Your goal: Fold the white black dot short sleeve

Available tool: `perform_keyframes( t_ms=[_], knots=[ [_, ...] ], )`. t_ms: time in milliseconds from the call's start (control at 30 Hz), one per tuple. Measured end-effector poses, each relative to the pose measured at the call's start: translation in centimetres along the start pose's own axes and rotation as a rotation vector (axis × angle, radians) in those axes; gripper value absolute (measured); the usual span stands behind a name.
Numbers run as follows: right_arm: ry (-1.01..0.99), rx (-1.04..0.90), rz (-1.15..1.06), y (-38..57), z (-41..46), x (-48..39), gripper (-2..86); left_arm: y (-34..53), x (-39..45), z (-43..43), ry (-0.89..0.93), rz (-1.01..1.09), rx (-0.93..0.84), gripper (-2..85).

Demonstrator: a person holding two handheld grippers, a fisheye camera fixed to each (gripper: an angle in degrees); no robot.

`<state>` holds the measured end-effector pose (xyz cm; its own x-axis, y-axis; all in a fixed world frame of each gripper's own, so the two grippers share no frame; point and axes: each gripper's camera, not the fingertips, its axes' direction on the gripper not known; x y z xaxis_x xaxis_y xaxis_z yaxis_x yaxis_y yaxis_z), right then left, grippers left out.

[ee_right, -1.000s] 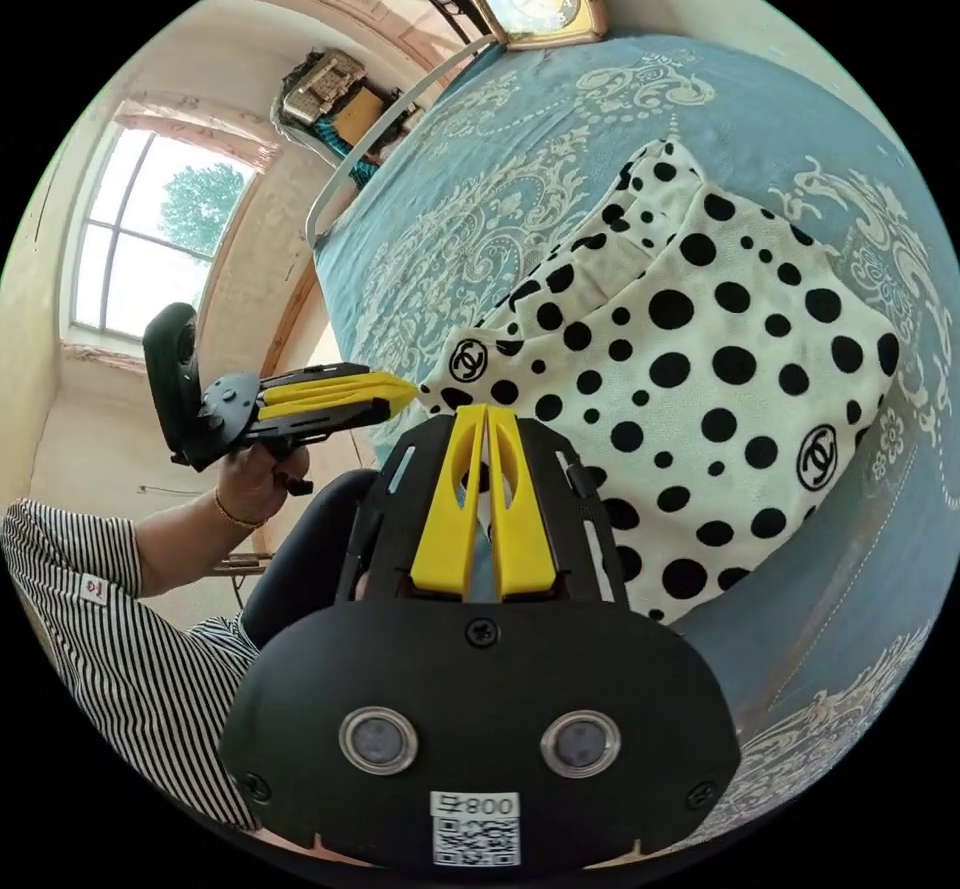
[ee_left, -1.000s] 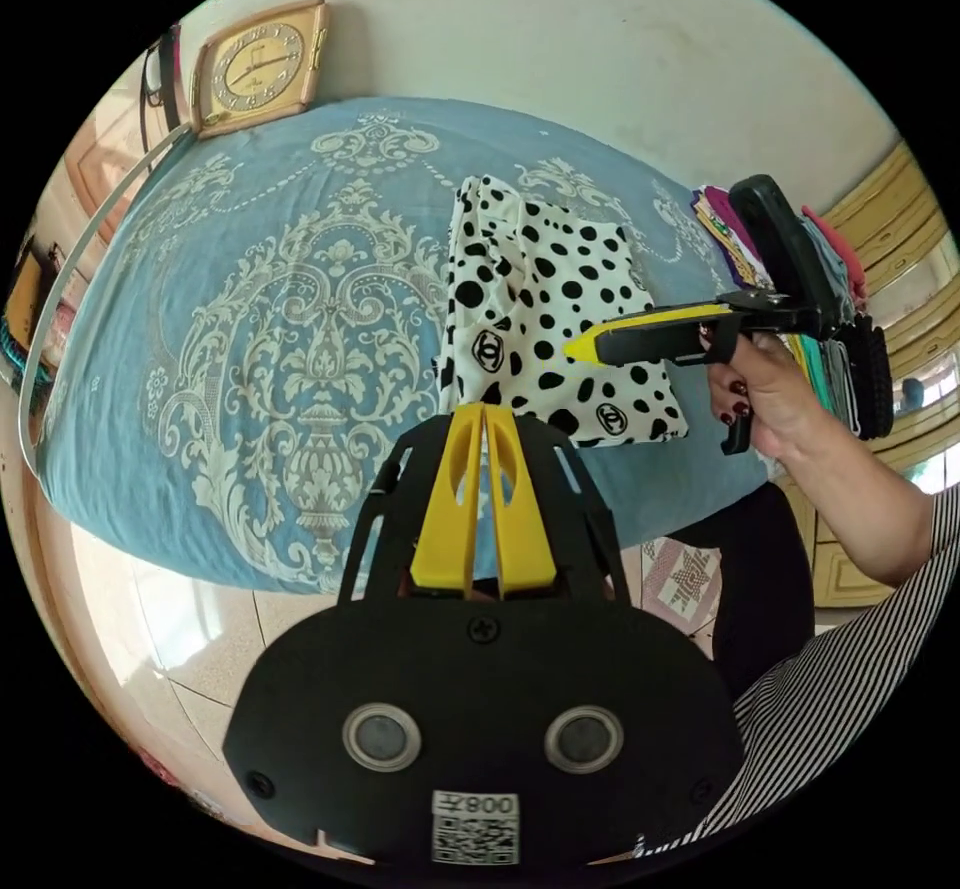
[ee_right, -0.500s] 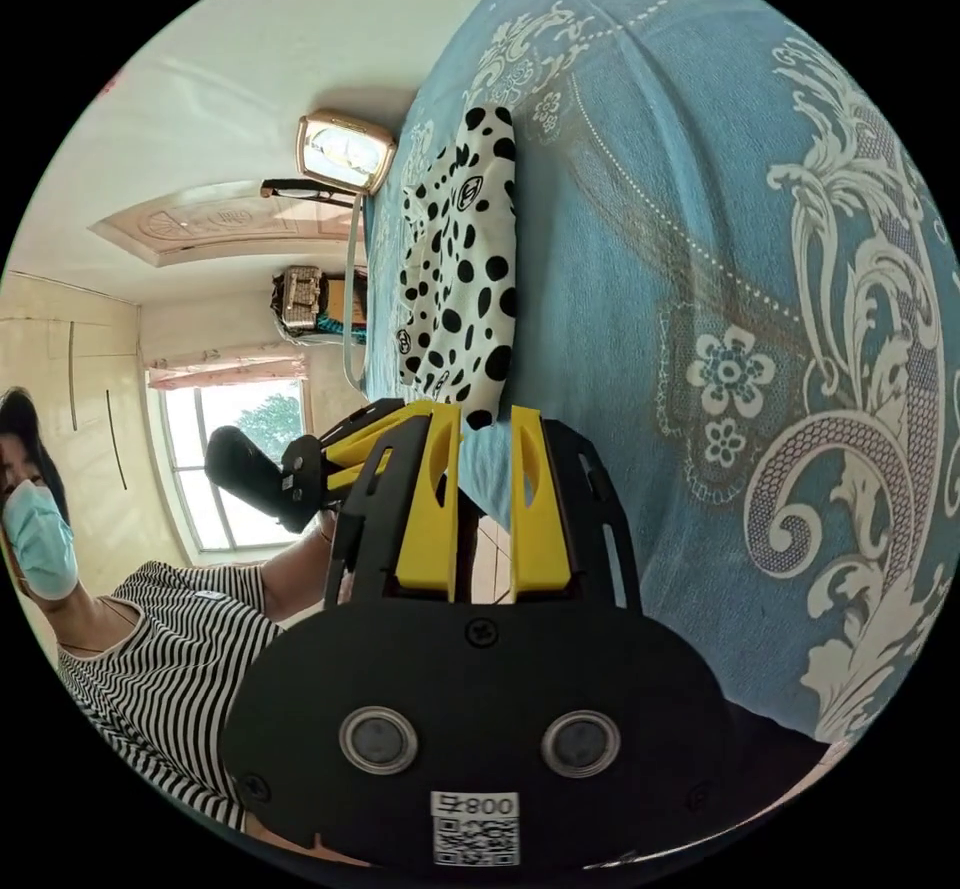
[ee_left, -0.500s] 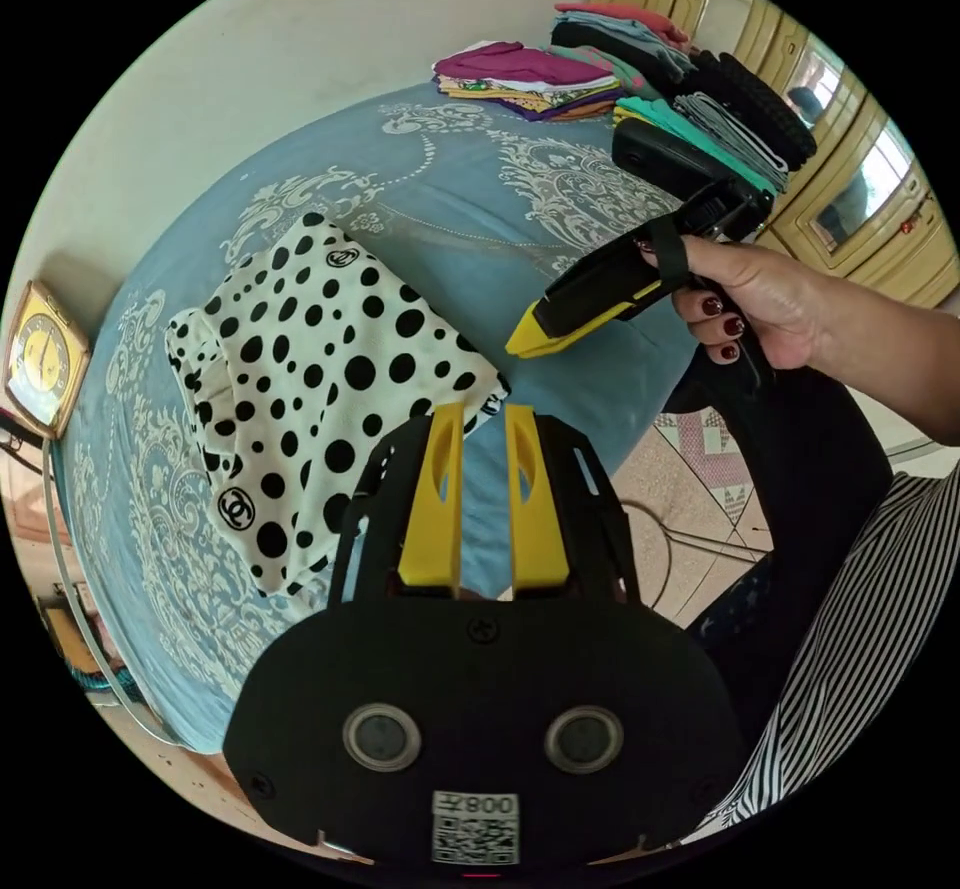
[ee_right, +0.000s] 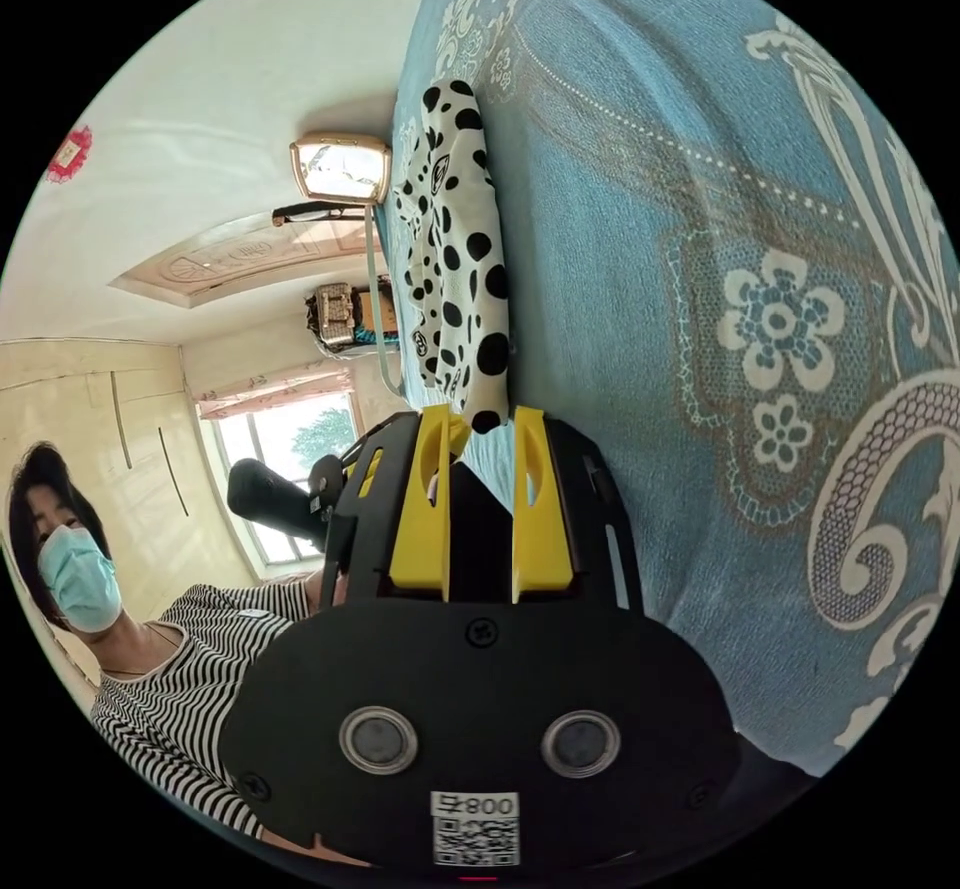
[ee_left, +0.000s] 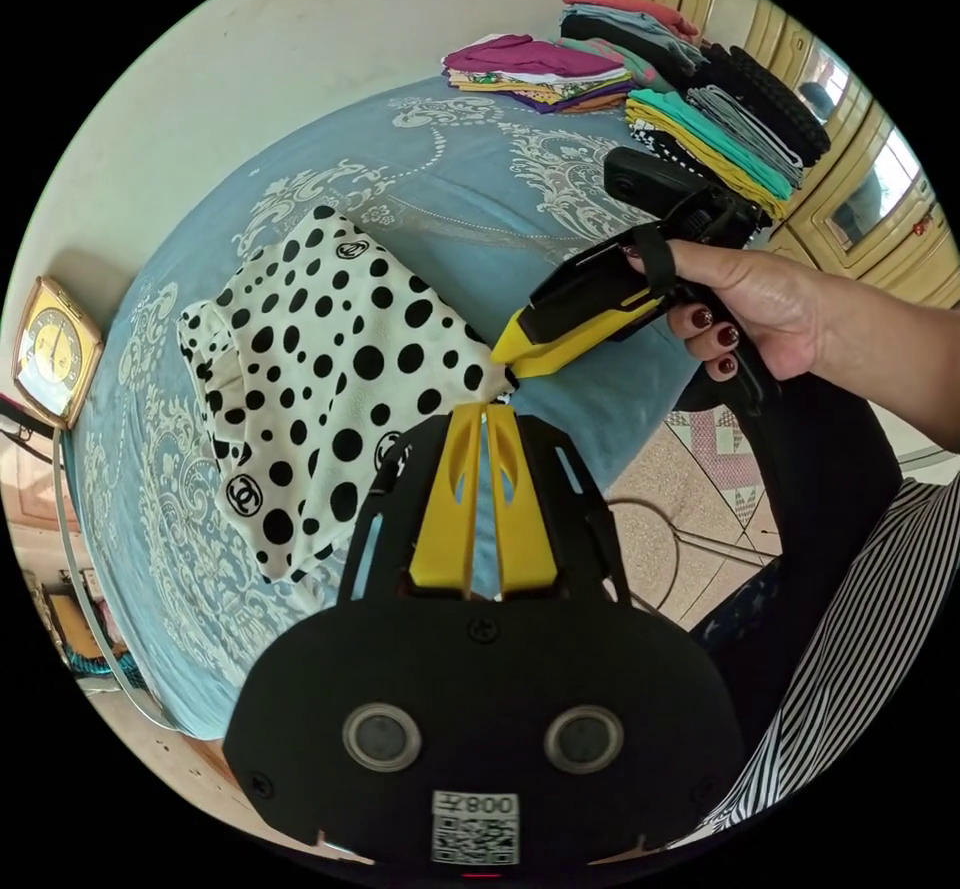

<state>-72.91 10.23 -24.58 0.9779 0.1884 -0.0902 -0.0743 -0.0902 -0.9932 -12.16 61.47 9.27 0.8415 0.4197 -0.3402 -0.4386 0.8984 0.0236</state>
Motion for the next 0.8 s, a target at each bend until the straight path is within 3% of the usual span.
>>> perform_keyframes(
  t_ms=[367, 533, 800],
  knots=[
    [-0.131, -0.029, 0.019, 2.0, 2.0, 4.7, 5.0, 0.3, 4.1, -0.6, -0.018, 0.019, 0.020, 7.7],
    [-0.126, -0.048, 0.017, 2.8, 2.9, 5.4, 4.5, 1.4, 4.7, 0.3, -0.113, 0.002, 0.003, 3.0],
    [-0.132, -0.004, 0.046, 4.8, 3.1, 7.5, 9.9, 5.8, 3.7, 1.2, -0.109, -0.028, 0.051, 1.0]
  ],
)
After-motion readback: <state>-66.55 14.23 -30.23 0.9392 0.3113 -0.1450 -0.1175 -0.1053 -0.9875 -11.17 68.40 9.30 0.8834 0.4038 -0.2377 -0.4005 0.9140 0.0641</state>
